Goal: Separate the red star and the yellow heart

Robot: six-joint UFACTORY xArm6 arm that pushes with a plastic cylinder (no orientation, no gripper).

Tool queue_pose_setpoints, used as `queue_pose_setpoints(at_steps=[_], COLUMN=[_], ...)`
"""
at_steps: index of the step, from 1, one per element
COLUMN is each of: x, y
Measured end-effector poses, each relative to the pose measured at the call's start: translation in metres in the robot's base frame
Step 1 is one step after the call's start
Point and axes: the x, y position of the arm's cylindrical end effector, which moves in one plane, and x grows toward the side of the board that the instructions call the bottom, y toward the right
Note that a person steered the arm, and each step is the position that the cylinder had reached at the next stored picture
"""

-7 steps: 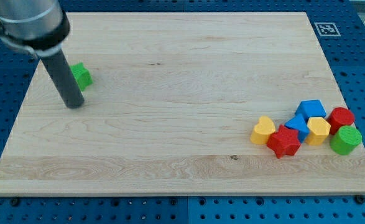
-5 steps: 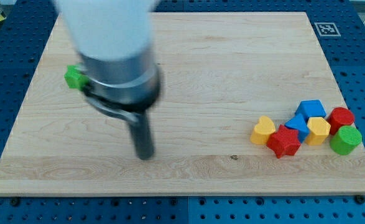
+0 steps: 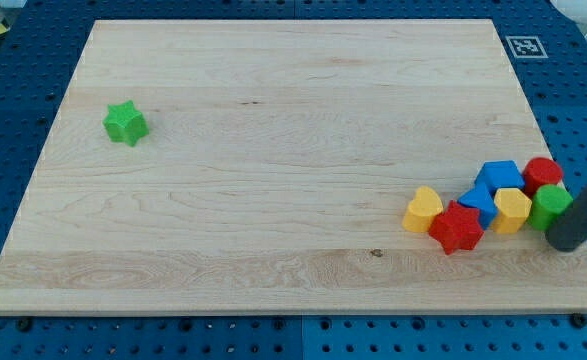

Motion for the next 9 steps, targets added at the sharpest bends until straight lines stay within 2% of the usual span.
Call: queue_pose_setpoints(at_steps=[2,6,8,9], x=[0.006,0.003,-0.064,-0.076], y=[-0.043,-0.195,-0.206,-0.231])
